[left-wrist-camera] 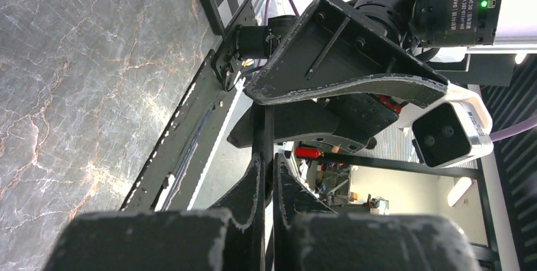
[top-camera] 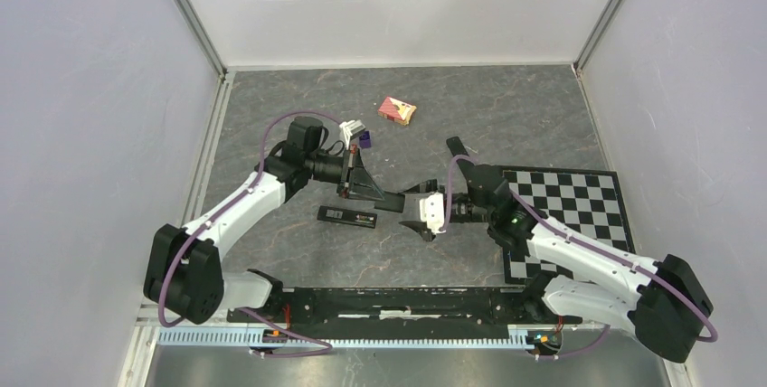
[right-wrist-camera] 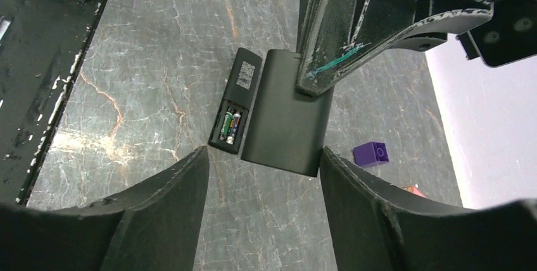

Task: Load the batteries into the remote control
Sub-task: Adjust the battery cover.

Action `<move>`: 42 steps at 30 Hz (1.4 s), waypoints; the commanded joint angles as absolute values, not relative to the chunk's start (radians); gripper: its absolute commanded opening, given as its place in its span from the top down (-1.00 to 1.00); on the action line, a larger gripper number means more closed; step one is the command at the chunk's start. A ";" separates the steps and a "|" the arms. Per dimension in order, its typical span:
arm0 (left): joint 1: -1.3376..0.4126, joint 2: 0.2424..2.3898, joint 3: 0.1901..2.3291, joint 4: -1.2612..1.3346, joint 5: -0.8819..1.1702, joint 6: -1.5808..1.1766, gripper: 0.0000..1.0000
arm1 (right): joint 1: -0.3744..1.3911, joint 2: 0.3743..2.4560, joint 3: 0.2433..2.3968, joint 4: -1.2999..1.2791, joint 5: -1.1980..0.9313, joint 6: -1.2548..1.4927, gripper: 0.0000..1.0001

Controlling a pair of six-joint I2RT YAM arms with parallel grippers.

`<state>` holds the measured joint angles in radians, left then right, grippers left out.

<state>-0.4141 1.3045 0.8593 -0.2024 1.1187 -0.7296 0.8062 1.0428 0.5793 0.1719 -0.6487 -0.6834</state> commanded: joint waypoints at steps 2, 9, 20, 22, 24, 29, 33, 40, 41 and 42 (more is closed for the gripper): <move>-0.410 1.315 0.897 -0.224 1.162 -0.670 0.96 | 0.820 1.021 0.589 0.254 -0.634 -0.689 -0.26; -0.410 1.319 0.899 -0.227 1.157 -0.669 0.96 | 0.827 1.036 0.605 0.234 -0.630 -0.675 -0.06; -0.410 1.312 0.888 -0.227 1.151 -0.670 0.96 | 0.831 1.043 0.588 0.297 -0.562 -0.610 0.05; -0.410 1.308 0.891 -0.227 1.142 -0.673 0.96 | 0.833 1.041 0.588 0.303 -0.560 -0.606 0.10; -0.411 1.303 0.894 -0.224 1.137 -0.675 0.96 | 0.834 1.040 0.588 0.303 -0.555 -0.605 0.07; -0.410 1.298 0.893 -0.216 1.132 -0.684 0.96 | 0.834 1.038 0.583 0.317 -0.548 -0.601 0.14; -0.407 1.274 0.886 -0.192 1.095 -0.693 0.33 | 0.834 1.029 0.583 0.325 -0.543 -0.584 0.47; -0.306 1.213 0.841 -0.185 0.871 -0.671 -0.74 | 0.837 1.035 0.559 0.323 -0.499 -0.506 0.63; -0.283 1.198 0.835 -0.205 0.822 -0.660 -0.83 | 0.838 1.040 0.555 0.314 -0.489 -0.500 0.63; -0.257 1.177 0.832 -0.231 0.755 -0.647 -0.97 | 0.839 1.052 0.552 0.301 -0.476 -0.490 0.63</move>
